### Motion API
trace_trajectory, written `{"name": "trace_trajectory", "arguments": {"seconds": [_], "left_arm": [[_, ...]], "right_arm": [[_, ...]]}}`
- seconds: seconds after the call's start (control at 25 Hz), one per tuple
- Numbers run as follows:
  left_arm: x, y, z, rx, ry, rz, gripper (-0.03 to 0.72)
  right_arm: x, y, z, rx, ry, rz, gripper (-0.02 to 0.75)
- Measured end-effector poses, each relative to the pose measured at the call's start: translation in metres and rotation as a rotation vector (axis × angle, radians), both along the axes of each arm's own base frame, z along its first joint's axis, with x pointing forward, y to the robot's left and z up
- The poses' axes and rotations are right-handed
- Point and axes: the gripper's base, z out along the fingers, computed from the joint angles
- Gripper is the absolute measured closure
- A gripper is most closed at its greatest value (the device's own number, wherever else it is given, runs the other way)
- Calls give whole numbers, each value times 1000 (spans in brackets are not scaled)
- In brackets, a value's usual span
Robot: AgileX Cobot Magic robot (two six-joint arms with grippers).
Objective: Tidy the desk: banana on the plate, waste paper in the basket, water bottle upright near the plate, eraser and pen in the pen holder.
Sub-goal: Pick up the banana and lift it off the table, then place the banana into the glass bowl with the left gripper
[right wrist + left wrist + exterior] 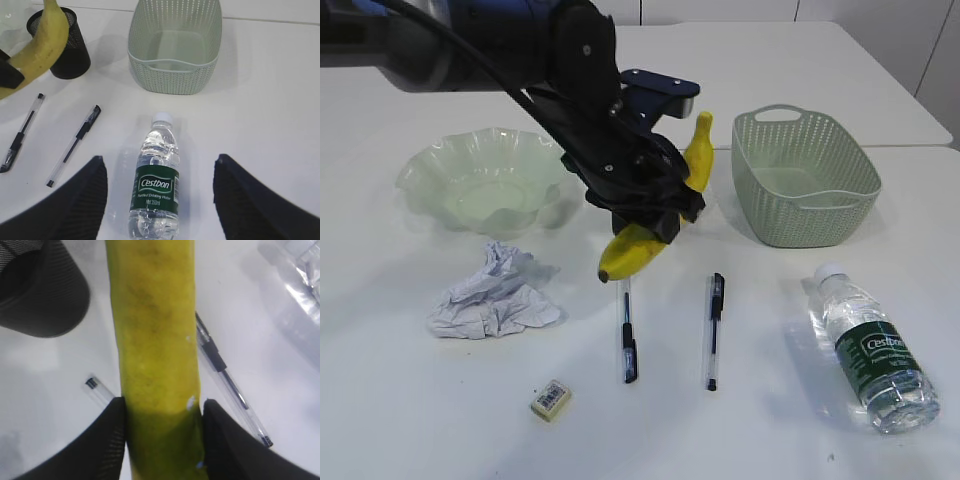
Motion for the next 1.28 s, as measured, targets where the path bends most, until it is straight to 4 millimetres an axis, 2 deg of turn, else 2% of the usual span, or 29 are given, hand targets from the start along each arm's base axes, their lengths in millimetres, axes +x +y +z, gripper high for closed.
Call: {"name": "trace_trajectory", "arguments": {"seconds": [0.24,0.48,0.72,0.88,1.0,1.28], "left_arm": [[22,40,21,-25,-18,115,377],[49,87,32,-73,-37,293,377],[82,138,40,-237,-102,585,377],[98,169,46,-363,-126,762,377],[107,184,41,-432,-113,845,377],[123,195,1,-519,0,972,377]], "right_arm": [[0,0,0,0,0,0,242],[0,0,0,0,0,0,242],[0,0,0,0,0,0,242],[0,0,0,0,0,0,242],[0,0,0,0,0,0,242],[3,0,-2,-2,15,0,242]]}}
